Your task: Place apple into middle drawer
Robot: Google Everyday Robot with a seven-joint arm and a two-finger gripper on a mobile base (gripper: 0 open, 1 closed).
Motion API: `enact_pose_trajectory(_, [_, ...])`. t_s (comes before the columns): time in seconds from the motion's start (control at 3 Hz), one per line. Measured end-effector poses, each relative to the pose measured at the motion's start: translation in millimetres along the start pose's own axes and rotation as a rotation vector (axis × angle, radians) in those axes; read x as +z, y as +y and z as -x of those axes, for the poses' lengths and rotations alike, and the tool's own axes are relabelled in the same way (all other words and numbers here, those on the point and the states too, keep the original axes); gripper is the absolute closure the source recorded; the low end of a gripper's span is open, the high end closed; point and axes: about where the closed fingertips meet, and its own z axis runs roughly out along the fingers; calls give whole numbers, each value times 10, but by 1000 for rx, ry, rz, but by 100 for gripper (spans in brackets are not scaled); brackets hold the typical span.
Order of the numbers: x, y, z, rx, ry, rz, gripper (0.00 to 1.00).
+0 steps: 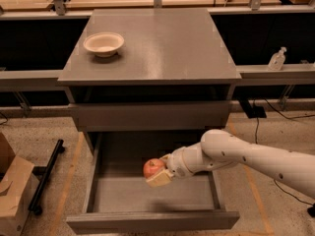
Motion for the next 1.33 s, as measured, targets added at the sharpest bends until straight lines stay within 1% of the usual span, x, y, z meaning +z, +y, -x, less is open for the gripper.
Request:
enact_pose_trajectory(0.33, [135,-57,-74,-24,-62,2,100])
enact_pose_trajectory(0.67, [414,-164,-245,-53,-110,41,100])
enact_pose_trajectory(1.0, [785,-289,-549,-66,-138,86,97])
enact_pose_trajectory(1.33, [980,-352,-724,-71,-148,105,75])
